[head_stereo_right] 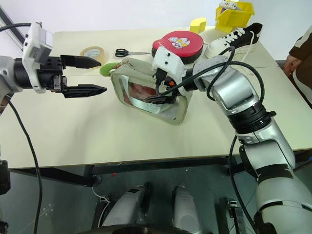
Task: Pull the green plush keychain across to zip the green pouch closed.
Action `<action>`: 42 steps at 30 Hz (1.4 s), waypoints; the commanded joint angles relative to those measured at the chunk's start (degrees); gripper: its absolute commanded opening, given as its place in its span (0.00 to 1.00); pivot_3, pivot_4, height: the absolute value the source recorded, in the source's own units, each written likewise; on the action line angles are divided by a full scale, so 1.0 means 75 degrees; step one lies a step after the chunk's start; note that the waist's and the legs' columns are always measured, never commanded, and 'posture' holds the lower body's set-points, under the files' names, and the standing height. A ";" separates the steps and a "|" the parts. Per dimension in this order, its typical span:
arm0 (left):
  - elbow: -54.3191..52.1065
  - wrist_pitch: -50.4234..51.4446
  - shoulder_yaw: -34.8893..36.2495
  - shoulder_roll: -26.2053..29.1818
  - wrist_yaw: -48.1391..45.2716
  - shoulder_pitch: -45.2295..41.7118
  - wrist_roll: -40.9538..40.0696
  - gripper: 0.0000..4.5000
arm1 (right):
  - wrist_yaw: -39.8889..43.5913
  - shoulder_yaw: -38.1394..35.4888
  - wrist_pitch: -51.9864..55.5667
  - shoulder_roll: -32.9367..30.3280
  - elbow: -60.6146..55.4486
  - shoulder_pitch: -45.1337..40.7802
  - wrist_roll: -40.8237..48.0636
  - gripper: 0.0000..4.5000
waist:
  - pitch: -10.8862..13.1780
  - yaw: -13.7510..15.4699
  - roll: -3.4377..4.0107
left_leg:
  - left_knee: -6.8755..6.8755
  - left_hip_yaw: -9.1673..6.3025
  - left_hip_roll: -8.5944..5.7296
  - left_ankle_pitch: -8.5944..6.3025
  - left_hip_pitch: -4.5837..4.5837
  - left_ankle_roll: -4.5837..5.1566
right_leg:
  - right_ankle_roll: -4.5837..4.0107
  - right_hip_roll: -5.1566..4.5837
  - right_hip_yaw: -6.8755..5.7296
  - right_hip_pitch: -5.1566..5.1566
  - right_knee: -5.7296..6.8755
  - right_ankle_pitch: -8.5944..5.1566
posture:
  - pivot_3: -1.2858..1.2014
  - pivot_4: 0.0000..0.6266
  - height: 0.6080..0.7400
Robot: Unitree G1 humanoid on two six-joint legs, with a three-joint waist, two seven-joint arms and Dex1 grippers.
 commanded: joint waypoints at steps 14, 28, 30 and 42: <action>-0.0359 0.0090 0.0296 0.0251 0.0538 0.0056 -0.0333 1.00 | 0.0205 -0.0208 -0.7371 0.0572 0.4121 -0.1589 -0.2554 0.01 | 0.0003 -0.0026 0.0003 | -0.0027 0.0002 0.0009 0.0003 0.0083 -0.0010 | -0.0004 0.0012 0.0003 0.0059 -0.0003 0.0001 | 0.52 0.24 1.00; -0.0227 -0.0062 0.0197 0.0190 0.0528 -0.0023 -0.0284 1.00 | 0.1205 -0.1118 -0.5751 0.1065 0.4554 -0.1163 -0.1927 0.18 | 0.0003 -0.0175 0.0003 | -0.0041 -0.0021 0.0018 0.0012 0.0093 -0.0025 | -0.0007 0.0045 0.0010 0.0055 0.0019 0.0000 | 0.52 0.24 1.00; -0.0189 -0.0067 0.0175 0.0168 0.0528 -0.0058 -0.0284 1.00 | 0.1222 -0.1262 -0.5451 0.0925 0.4112 -0.1055 -0.1921 0.36 | 0.0003 -0.0177 0.0004 | -0.0041 -0.0020 0.0018 0.0014 0.0093 -0.0028 | -0.0007 0.0045 0.0011 0.0052 0.0024 0.0000 | 0.52 0.24 1.00; 0.1236 -0.0389 0.0527 0.0714 0.0524 0.0349 0.0102 1.00 | 0.1323 -0.2587 -0.2104 -0.0848 0.0204 0.0374 -0.1220 0.93 | 0.0003 -0.0140 0.0005 | -0.0045 -0.0017 0.0017 0.0012 0.0089 -0.0027 | -0.0033 0.0010 0.0013 0.0044 0.0031 -0.0015 | 0.52 0.24 1.00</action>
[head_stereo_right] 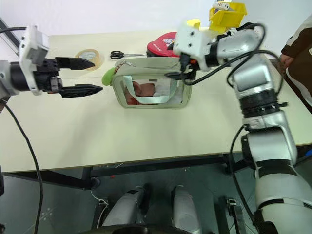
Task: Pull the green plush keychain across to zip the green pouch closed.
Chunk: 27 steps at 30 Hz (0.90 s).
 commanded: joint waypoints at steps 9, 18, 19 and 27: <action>0.0868 -0.0629 0.0067 -0.0215 0.0149 0.0190 0.0424 1.00 | -0.0783 -0.0384 0.0574 -0.0029 -0.0461 0.1101 0.0138 0.64 | 0.0001 -0.0018 0.0001 | 0.0000 0.0015 0.0000 -0.0001 -0.0009 0.0002 | -0.0005 -0.0011 0.0008 -0.0007 -0.0008 -0.0002 | 0.52 0.24 1.00; 0.1343 -0.0978 -0.0239 -0.1585 0.1190 -0.0216 0.0977 1.00 | -0.0946 -0.0273 0.0303 0.0168 -0.0255 0.1175 0.0076 0.01 | 0.0000 0.0026 -0.0003 | 0.0010 0.0012 0.0000 0.0000 -0.0009 0.0003 | 0.0020 -0.0008 0.0002 0.0004 -0.0012 0.0013 | 0.52 0.24 1.00; 0.1486 -0.1083 -0.0294 -0.1691 0.1280 -0.0284 0.1102 1.00 | -0.0961 -0.0272 0.0232 0.0166 -0.0256 0.1182 0.0055 0.01 | 0.0000 0.0028 -0.0003 | 0.0011 0.0012 -0.0001 0.0000 -0.0009 0.0003 | 0.0022 -0.0007 0.0002 0.0004 -0.0012 0.0014 | 0.52 0.24 1.00; 0.2043 -0.1831 -0.0672 -0.2116 0.1254 -0.0492 0.1679 0.81 | -0.0969 -0.0266 0.0255 0.0158 -0.0427 0.1228 0.0106 0.00 | 0.0000 0.0001 -0.0003 | 0.0012 0.0013 0.0000 -0.0001 -0.0008 0.0005 | 0.0025 -0.0006 0.0001 0.0003 -0.0011 0.0017 | 0.52 0.24 1.00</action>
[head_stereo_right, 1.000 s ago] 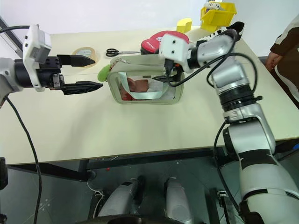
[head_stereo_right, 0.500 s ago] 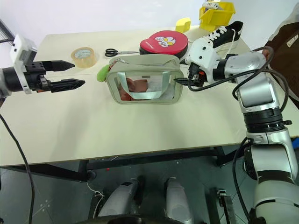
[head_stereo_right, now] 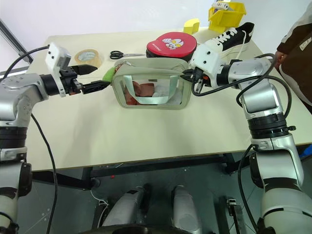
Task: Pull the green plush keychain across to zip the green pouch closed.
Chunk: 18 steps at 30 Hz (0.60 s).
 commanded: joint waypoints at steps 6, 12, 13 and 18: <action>0.0268 -0.0362 -0.0004 -0.0001 -0.0243 -0.0440 0.0197 0.13 | -0.0203 -0.0159 -0.0032 0.0006 -0.0248 -0.0074 0.0056 0.00 | 0.0000 -0.0005 0.0000 | 0.0002 0.0000 0.0000 0.0000 -0.0001 0.0001 | 0.0000 0.0000 0.0000 0.0000 0.0000 0.0000 | 0.52 0.24 1.00; 0.0602 -0.0229 0.0223 -0.0264 -0.0069 -0.1366 0.0020 0.01 | -0.0269 -0.0158 -0.0038 0.0008 -0.0341 -0.0032 0.0074 0.00 | 0.0000 0.0025 0.0000 | 0.0005 0.0000 -0.0001 0.0000 -0.0001 0.0001 | 0.0000 0.0000 -0.0005 0.0004 -0.0001 0.0001 | 0.52 0.24 1.00; 0.0632 -0.0179 0.0275 -0.0375 -0.0039 -0.1613 -0.0081 0.01 | -0.0280 -0.0159 -0.0041 0.0010 -0.0336 -0.0040 0.0072 0.00 | 0.0001 0.0041 -0.0001 | 0.0007 0.0000 -0.0001 0.0000 -0.0001 0.0001 | 0.0000 0.0000 -0.0008 0.0005 -0.0001 0.0001 | 0.52 0.24 1.00; 0.0694 -0.0820 -0.0351 -0.1000 -0.0048 -0.2249 0.0380 0.01 | -0.0352 -0.0118 -0.0035 0.0085 -0.0353 -0.0069 0.0061 0.00 | 0.0000 0.0064 -0.0001 | 0.0012 -0.0002 -0.0002 0.0000 0.0001 0.0001 | 0.0002 0.0000 -0.0015 0.0012 -0.0004 0.0001 | 0.52 0.24 1.00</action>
